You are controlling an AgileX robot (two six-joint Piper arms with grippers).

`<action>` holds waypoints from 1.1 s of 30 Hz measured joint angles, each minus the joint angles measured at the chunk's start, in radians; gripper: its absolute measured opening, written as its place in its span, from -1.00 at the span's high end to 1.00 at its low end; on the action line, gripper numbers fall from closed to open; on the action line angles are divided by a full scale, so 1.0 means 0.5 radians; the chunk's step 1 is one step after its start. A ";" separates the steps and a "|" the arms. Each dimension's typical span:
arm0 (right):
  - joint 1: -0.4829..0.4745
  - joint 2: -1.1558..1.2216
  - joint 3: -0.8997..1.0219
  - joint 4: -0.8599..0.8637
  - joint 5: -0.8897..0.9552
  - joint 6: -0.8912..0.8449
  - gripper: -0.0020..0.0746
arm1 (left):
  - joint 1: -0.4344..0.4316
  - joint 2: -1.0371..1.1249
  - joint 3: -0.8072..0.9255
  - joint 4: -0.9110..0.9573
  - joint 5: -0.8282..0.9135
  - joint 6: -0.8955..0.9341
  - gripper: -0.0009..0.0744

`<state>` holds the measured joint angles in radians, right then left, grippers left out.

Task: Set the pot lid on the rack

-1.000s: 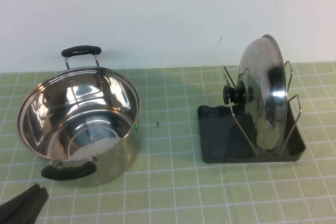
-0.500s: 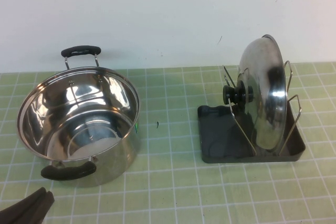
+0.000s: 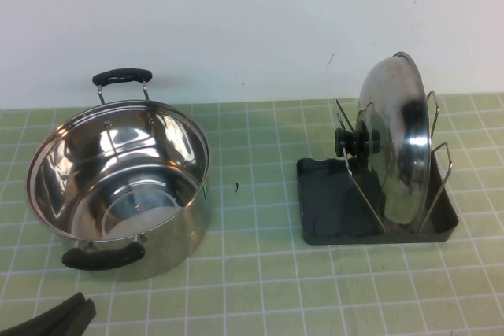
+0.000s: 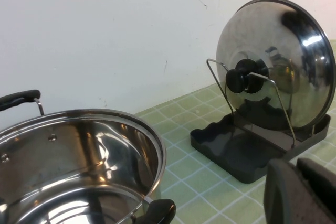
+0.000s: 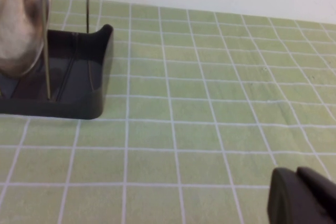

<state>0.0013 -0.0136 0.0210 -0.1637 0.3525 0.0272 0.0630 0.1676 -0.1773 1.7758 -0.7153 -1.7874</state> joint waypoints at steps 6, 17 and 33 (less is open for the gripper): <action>0.024 0.000 0.000 0.010 0.000 0.005 0.95 | 0.000 0.000 0.000 0.000 -0.021 0.000 0.98; 0.024 0.000 0.000 0.012 0.000 0.006 0.95 | 0.000 0.000 0.000 0.005 -0.029 0.000 0.98; 0.024 0.000 0.000 0.012 0.000 0.011 0.95 | 0.000 -0.003 0.014 -0.258 0.235 0.053 0.98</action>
<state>0.0132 -0.0136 0.0210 -0.1580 0.3525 0.0324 0.0630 0.1660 -0.1705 1.6466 -0.5976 -1.7609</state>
